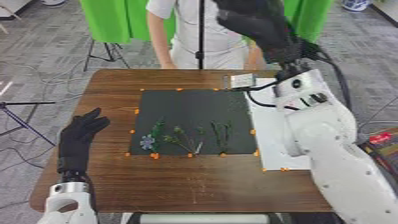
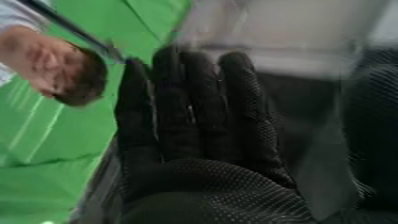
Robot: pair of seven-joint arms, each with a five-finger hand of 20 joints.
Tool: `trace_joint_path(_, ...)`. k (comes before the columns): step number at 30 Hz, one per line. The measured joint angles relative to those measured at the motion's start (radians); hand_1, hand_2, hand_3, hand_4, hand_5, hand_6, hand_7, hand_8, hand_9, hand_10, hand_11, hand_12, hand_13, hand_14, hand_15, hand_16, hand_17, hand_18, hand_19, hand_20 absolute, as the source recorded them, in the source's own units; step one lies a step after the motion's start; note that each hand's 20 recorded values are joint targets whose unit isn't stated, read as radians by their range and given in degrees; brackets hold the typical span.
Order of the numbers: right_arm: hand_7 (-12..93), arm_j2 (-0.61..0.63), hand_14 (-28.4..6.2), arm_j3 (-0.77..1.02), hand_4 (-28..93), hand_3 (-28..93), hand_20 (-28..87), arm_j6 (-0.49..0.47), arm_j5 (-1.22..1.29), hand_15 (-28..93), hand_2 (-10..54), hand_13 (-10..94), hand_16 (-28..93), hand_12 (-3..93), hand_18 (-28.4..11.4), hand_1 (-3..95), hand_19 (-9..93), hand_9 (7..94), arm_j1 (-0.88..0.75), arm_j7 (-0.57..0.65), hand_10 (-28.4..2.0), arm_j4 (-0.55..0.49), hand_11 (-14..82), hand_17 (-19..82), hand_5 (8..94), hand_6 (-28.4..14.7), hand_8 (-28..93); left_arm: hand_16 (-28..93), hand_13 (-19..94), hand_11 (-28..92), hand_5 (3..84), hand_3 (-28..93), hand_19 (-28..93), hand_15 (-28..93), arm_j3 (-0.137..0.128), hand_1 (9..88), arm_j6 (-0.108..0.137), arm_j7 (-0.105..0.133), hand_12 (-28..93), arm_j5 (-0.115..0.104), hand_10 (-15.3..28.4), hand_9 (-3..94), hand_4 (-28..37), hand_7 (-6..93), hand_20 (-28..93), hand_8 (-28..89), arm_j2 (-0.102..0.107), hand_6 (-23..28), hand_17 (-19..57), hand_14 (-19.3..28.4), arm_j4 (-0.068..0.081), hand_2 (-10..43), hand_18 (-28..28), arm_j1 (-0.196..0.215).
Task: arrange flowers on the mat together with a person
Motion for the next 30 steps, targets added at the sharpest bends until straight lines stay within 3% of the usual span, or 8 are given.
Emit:
trace_joint_path(5,6,-0.090,-11.1,0.224,-17,75,28,-0.094,0.217,7,3.3,29,16,11.6,-13.9,8.4,4,40.5,-0.219,-0.243,-14.2,-0.004,3.9,19,41.4,0.2,-7,1,44,19,51.8,66,9,16,0.001,17.1,-0.011,0.000,13,0.005,15.3,52.5,-28.3,10.4,23,-6,-0.010,6.0,12.9,18.8,-0.004,15.6,12.6,0.003)
trace_joint_path(11,6,-0.241,-10.2,0.369,-18,75,27,-0.038,0.522,7,4.0,29,14,11.1,-12.8,7.1,2,40.1,-0.480,-0.279,-13.9,-0.019,4.0,19,40.6,0.1,-7,1,44,19,52.0,66,9,17,0.006,17.1,-0.020,0.002,13,0.011,15.3,52.6,-28.3,10.5,23,-6,-0.026,5.9,12.9,18.9,-0.009,15.6,12.6,0.003)
trace_joint_path(18,6,-0.278,-9.7,0.375,-18,76,27,-0.024,0.683,8,4.5,30,13,10.9,-11.9,7.1,1,41.4,-0.762,-0.276,-14.1,-0.024,4.3,19,41.7,-2.4,-7,1,45,19,52.3,67,9,16,0.017,17.0,-0.029,0.008,13,0.018,15.3,52.7,-28.3,10.5,23,-6,-0.032,5.9,13.1,18.9,-0.014,15.5,12.6,0.000)
trace_joint_path(30,7,-0.287,-10.5,0.376,-18,76,27,-0.027,0.625,10,4.9,32,12,11.0,-11.8,7.3,1,43.8,-0.781,-0.274,-14.2,0.011,5.0,20,44.2,-2.6,-8,1,45,18,52.4,67,9,17,0.029,17.4,-0.040,0.018,14,0.026,15.3,52.9,-28.3,10.6,23,-6,-0.032,5.8,13.0,18.9,-0.016,15.3,12.6,-0.013)
